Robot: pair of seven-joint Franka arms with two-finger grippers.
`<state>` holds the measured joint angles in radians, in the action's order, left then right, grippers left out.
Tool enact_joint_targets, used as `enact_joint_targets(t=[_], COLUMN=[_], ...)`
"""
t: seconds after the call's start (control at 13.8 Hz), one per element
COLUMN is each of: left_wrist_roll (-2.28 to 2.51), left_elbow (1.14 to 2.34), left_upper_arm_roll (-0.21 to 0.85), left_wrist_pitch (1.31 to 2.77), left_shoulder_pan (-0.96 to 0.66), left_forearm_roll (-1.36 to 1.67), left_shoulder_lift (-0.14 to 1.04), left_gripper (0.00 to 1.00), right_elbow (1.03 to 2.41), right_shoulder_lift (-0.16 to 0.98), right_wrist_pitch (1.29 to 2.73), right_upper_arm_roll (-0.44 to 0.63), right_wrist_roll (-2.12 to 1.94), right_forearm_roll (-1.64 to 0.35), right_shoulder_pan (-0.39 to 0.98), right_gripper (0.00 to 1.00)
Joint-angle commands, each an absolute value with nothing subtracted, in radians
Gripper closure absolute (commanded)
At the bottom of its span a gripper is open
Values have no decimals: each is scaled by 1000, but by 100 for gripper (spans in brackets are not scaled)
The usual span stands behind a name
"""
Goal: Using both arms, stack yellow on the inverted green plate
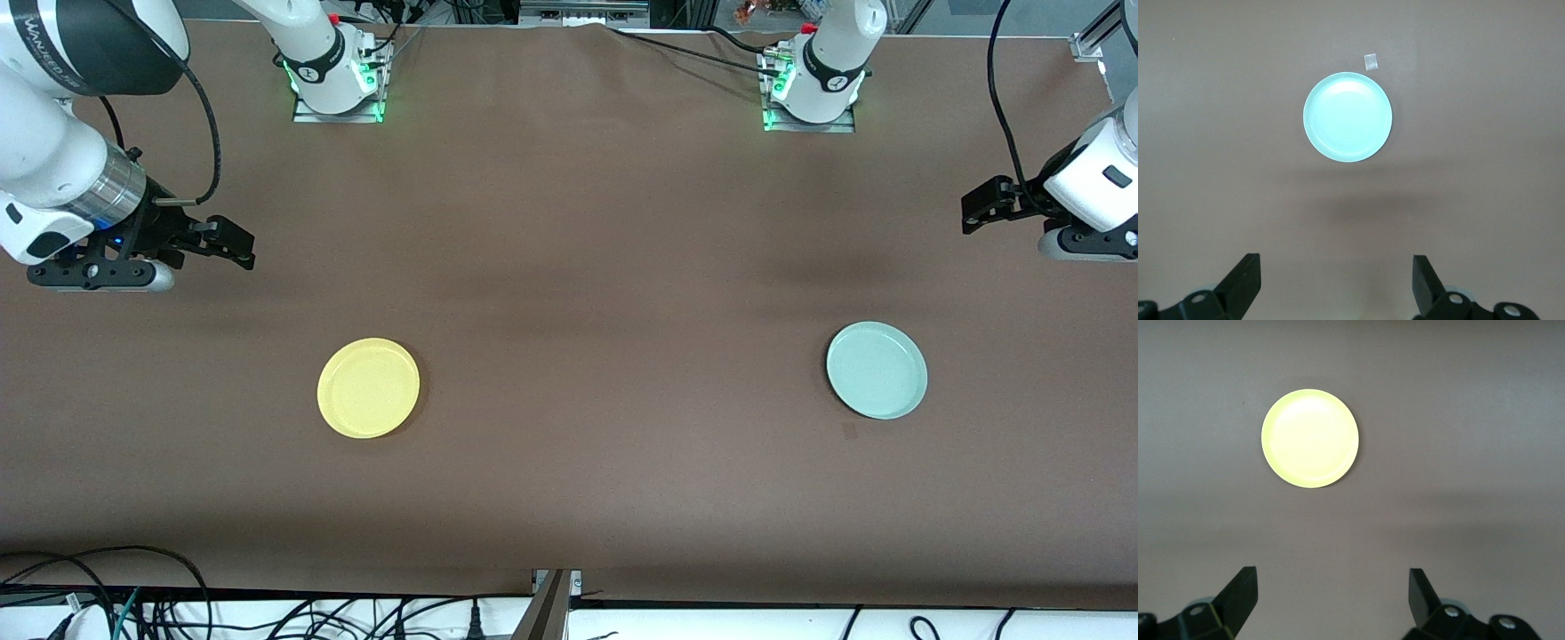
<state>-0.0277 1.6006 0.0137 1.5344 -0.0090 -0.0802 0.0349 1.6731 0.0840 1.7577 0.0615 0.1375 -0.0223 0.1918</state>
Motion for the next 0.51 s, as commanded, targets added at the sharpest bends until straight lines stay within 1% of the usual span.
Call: enact_joint_targets(t=[0.0,0.43], left_wrist_roll=[-51,-45], left_elbow=[1582,1582], left_upper_arm_roll=[12,12], left_wrist_pitch=[1520,1520], left_shoulder_pan=[-6,-9], left_forearm_roll=[-52,-48], left_shoulder_lift=[41,41], left_gripper=[0,0], right_elbow=[1686,1686], right_shoulder_lift=[61,57], right_wrist_pitch=[1761,1758], right_upper_arm_roll=[67,71], right_wrist_roll=[130,127], right_forearm_roll=[-31,-31], right_shoulder_pan=[193,193], right_gripper=[0,0])
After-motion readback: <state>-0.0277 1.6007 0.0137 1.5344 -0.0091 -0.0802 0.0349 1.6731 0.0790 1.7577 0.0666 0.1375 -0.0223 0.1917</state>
